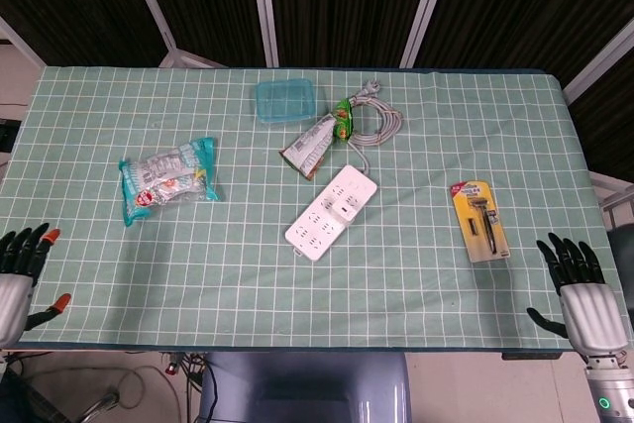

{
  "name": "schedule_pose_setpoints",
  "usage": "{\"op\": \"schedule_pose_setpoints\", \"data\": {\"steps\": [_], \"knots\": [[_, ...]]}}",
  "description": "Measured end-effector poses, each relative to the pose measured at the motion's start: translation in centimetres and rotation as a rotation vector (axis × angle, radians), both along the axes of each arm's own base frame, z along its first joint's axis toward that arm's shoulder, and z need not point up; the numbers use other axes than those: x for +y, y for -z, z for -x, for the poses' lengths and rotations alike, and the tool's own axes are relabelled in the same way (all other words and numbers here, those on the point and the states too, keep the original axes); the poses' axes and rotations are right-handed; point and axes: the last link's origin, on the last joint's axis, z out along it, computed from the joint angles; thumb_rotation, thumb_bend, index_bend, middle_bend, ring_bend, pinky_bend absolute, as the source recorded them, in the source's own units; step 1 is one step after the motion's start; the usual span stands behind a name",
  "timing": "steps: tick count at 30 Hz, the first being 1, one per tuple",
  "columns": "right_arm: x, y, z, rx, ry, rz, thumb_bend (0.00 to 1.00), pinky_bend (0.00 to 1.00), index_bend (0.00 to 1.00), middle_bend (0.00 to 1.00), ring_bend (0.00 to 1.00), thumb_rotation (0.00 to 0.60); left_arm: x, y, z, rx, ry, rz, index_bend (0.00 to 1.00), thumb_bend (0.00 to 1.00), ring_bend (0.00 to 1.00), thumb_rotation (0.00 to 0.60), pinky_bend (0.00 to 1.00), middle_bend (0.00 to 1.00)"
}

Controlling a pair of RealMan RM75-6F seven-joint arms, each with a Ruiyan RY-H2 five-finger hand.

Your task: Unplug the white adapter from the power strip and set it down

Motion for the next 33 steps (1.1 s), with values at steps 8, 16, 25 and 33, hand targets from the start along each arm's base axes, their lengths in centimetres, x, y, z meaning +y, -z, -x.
{"op": "schedule_pose_setpoints", "data": {"steps": [8, 16, 25, 33], "knots": [[-1.9, -0.3, -1.9, -0.008, -0.032, -0.005, 0.16, 0.00, 0.00, 0.00, 0.00, 0.600, 4.0, 3.6, -6.0, 0.009, 0.140, 0.131, 0.04, 0.40, 0.00, 0.600, 0.07, 0.00], [-4.2, -0.4, -5.1, 0.015, -0.086, -0.024, 0.16, 0.00, 0.00, 0.00, 0.00, 0.600, 7.3, 9.1, -12.1, 0.042, 0.243, 0.286, 0.05, 0.44, 0.00, 0.600, 0.07, 0.00], [-7.1, 0.1, -9.4, 0.056, -0.145, -0.074, 0.16, 0.00, 0.00, 0.00, 0.00, 0.600, 9.6, 16.0, -18.2, 0.050, 0.316, 0.431, 0.06, 0.46, 0.00, 0.600, 0.07, 0.00], [-10.0, 1.0, -13.2, 0.099, -0.197, -0.113, 0.16, 0.00, 0.00, 0.00, 0.00, 0.600, 10.6, 20.4, -20.9, 0.067, 0.324, 0.506, 0.08, 0.46, 0.00, 0.600, 0.09, 0.04]]}}
